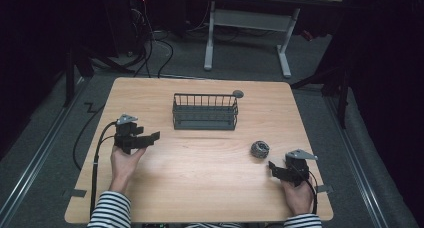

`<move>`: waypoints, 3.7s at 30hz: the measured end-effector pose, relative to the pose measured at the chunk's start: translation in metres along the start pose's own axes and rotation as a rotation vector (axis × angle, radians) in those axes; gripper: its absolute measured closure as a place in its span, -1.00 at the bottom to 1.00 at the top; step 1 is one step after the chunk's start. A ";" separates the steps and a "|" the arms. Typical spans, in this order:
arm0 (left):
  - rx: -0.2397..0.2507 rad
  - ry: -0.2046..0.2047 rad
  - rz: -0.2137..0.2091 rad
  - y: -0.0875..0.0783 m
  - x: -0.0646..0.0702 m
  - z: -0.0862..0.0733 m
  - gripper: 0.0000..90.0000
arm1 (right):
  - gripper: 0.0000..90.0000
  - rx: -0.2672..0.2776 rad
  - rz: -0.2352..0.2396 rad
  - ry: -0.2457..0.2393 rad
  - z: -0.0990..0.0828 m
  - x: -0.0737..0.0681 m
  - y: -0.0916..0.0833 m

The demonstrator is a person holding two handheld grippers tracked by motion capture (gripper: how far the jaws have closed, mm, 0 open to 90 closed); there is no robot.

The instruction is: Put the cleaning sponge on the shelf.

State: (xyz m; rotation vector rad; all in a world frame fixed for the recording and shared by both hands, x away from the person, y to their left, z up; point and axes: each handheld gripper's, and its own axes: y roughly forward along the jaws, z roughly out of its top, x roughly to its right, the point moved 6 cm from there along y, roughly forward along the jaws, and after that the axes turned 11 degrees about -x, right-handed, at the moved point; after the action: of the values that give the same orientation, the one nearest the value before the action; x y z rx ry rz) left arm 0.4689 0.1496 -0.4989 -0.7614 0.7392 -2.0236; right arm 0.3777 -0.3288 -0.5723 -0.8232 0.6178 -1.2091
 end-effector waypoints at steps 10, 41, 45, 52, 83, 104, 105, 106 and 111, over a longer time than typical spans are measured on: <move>-0.009 0.024 -0.005 0.005 0.011 0.043 -0.42 | -0.42 0.001 0.002 -0.003 0.000 0.000 0.000; -0.051 0.012 0.027 0.062 0.028 0.090 -0.19 | -0.41 0.003 0.013 -0.026 0.000 -0.003 0.000; -0.046 0.005 0.033 0.065 0.027 0.090 -0.06 | -0.41 0.003 0.013 -0.027 -0.001 -0.003 0.000; -0.046 -0.004 0.026 0.067 0.027 0.090 0.14 | -0.41 0.003 0.014 -0.031 -0.001 -0.003 0.000; -0.079 0.071 0.035 0.069 0.046 0.077 0.52 | -0.41 0.002 0.015 -0.033 -0.001 -0.004 -0.001; -0.045 0.066 0.017 0.043 0.056 0.042 0.50 | -0.41 0.003 0.016 -0.032 -0.001 -0.004 -0.001; -0.044 0.065 0.015 0.041 0.057 0.040 0.50 | -0.41 0.003 0.016 -0.032 -0.001 -0.004 -0.001; -0.043 0.066 0.014 0.040 0.057 0.038 0.50 | -0.41 0.003 0.016 -0.031 -0.001 -0.004 -0.001; -0.029 0.059 0.011 0.032 0.059 0.028 0.50 | -0.41 0.002 0.016 -0.032 -0.001 -0.004 -0.001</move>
State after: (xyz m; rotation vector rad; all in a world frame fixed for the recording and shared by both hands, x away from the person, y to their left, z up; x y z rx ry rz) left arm 0.4772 0.0777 -0.4899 -0.7159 0.8066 -2.0364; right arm 0.3758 -0.3254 -0.5724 -0.8325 0.5958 -1.1802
